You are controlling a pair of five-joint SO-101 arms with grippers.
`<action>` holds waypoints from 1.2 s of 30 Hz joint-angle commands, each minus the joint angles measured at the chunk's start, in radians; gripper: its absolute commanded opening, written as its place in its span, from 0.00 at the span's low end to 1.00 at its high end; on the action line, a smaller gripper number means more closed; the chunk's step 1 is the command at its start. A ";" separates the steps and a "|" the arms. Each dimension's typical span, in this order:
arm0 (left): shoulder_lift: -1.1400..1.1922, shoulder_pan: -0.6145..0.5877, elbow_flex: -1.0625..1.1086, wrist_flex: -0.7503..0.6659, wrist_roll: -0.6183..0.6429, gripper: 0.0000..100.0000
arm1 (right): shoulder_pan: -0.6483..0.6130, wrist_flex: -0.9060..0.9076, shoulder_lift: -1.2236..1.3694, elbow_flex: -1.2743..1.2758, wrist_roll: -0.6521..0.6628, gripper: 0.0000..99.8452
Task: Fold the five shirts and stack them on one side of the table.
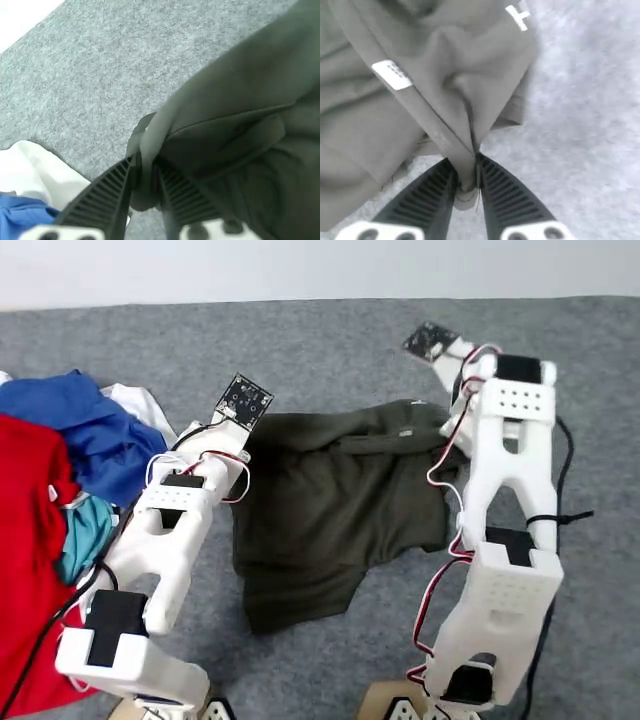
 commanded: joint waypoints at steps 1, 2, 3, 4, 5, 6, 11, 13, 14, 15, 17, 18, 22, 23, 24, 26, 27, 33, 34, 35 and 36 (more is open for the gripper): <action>-0.009 0.000 -0.012 -0.026 -0.005 0.00 | -0.015 0.087 -0.021 -0.173 0.009 0.01; -0.011 -0.002 -0.012 -0.026 -0.005 0.00 | -0.018 0.108 -0.021 -0.204 0.009 0.01; -0.011 -0.002 -0.012 -0.028 -0.005 0.00 | -0.024 0.131 -0.019 -0.232 0.008 0.01; -0.011 -0.002 -0.012 -0.028 -0.005 0.00 | -0.030 0.150 -0.019 -0.253 0.008 0.01; -0.011 -0.003 -0.013 -0.028 -0.005 0.00 | -0.035 0.166 -0.019 -0.269 0.008 0.01; -0.011 -0.003 -0.013 -0.028 -0.005 0.00 | -0.039 0.180 -0.019 -0.282 0.008 0.01; -0.011 -0.005 -0.016 -0.028 -0.005 0.00 | -0.053 0.223 -0.019 -0.315 -0.025 0.01; -0.011 -0.005 -0.018 -0.028 -0.005 0.00 | -0.051 0.228 -0.018 -0.315 -0.049 0.01; -0.011 -0.005 -0.018 -0.028 -0.005 0.00 | -0.050 0.234 -0.016 -0.315 -0.057 0.01; -0.011 -0.003 -0.018 -0.028 -0.005 0.00 | -0.048 0.239 -0.013 -0.315 -0.057 0.01; -0.011 0.000 -0.018 -0.028 -0.005 0.00 | -0.051 0.248 -0.012 -0.315 -0.058 0.01; -0.011 0.002 -0.018 -0.028 -0.005 0.00 | -0.051 0.248 -0.012 -0.313 -0.061 0.01; -0.012 -0.003 -0.019 -0.028 0.006 0.00 | -0.051 0.248 -0.021 -0.321 -0.084 0.01; -0.017 -0.005 -0.021 -0.028 0.031 0.00 | -0.051 0.259 -0.025 -0.333 -0.084 0.01; -0.029 -0.006 -0.025 -0.023 0.060 0.00 | -0.050 0.275 -0.036 -0.354 -0.084 0.01; -0.081 -0.006 -0.031 0.009 0.092 0.00 | -0.047 0.297 -0.059 -0.393 -0.084 0.01; -0.129 -0.005 -0.044 0.038 0.098 0.00 | -0.044 0.303 -0.073 -0.413 -0.084 0.01; -0.465 0.003 -0.182 0.242 0.157 0.00 | -0.044 0.309 -0.194 -0.483 -0.084 0.01; -0.516 0.003 -0.205 0.264 0.163 0.00 | -0.044 0.309 -0.216 -0.483 -0.084 0.01; -0.560 0.003 -0.228 0.282 0.166 0.00 | -0.044 0.309 -0.234 -0.483 -0.084 0.01; -0.601 0.003 -0.252 0.299 0.167 0.00 | -0.042 0.309 -0.252 -0.483 -0.084 0.01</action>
